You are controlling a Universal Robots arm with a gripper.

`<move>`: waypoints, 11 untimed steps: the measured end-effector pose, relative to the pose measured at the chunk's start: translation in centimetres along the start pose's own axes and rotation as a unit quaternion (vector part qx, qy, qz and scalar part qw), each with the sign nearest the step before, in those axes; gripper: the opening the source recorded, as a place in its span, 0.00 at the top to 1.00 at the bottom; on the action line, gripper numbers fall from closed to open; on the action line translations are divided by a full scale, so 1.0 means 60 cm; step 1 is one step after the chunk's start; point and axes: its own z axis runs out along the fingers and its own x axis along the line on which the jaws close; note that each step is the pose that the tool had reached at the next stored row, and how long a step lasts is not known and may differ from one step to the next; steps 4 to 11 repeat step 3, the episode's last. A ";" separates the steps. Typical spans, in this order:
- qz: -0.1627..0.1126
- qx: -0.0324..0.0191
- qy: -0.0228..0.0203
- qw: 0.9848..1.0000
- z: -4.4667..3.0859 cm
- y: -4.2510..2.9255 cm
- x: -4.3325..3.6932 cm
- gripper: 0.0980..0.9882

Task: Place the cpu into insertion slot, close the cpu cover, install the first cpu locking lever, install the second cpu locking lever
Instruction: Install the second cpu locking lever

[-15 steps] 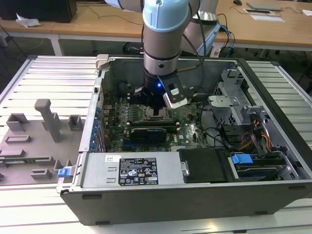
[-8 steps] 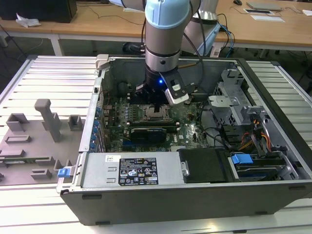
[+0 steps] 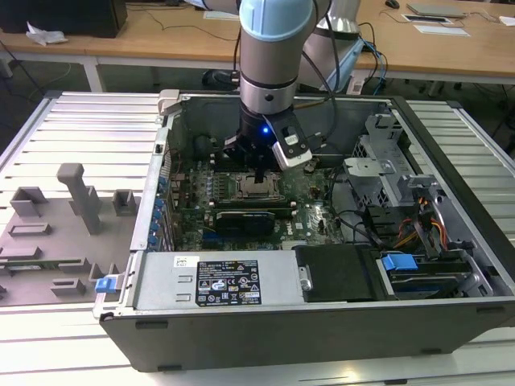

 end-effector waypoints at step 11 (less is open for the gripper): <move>0.000 0.000 0.000 1.000 0.000 0.000 0.000 0.99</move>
